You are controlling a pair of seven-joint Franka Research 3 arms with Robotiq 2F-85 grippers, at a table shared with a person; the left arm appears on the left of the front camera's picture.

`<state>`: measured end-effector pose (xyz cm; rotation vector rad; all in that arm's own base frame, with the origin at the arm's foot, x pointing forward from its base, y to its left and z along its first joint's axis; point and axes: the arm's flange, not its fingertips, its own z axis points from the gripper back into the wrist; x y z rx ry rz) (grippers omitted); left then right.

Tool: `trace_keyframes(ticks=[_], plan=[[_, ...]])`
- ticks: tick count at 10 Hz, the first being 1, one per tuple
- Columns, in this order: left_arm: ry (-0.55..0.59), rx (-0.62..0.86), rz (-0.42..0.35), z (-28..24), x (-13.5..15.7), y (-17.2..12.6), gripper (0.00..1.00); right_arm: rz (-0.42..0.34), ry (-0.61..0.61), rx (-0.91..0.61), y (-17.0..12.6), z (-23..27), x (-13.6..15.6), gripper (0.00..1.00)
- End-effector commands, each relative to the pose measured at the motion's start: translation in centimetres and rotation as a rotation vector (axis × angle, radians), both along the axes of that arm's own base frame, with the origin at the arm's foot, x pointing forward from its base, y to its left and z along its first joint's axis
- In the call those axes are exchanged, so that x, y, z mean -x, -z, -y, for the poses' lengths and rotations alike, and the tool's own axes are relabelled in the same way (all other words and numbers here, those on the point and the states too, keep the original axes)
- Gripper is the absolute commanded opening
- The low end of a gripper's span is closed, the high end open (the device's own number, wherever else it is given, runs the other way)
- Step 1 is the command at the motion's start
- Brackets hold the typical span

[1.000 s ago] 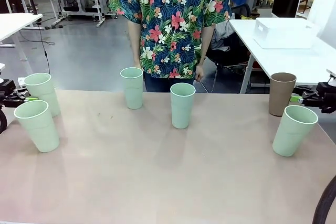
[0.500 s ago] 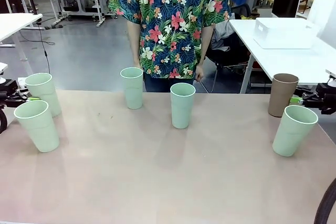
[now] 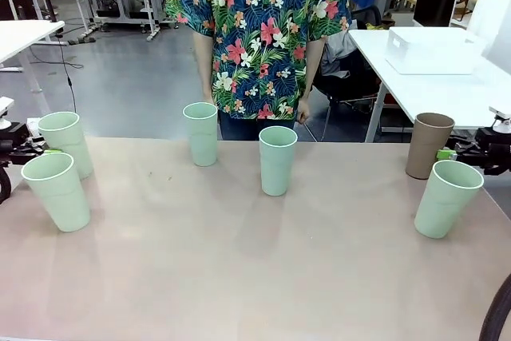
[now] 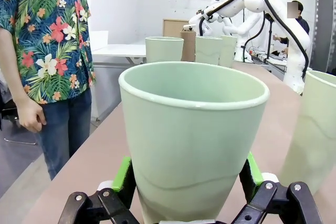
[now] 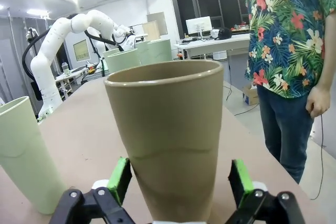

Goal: Stack the cups and store them in the basket.
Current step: Pick up two Reusable plastic cups , one in each hand.

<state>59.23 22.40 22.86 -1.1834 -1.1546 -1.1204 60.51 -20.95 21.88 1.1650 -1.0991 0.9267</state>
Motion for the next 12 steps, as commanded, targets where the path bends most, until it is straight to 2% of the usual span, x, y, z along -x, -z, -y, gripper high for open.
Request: trace_keyframes(ticks=[1, 6, 12], plan=[[0.002, -0.012, 0.009, 1.2, 1.0, -0.1, 1.0, -0.014, -0.012, -0.008, -0.8, -1.3, 0.6, 1.0], [-0.004, -0.001, 0.006, 2.0, 1.0, -0.2, 1.0, -0.031, -0.058, -0.01, -0.9, -2.7, 1.1, 1.0], [0.011, -0.001, -0.015, 3.2, 0.9, 0.3, 1.0, -0.017, -0.058, -0.035, -0.9, -3.7, 1.1, 1.0]])
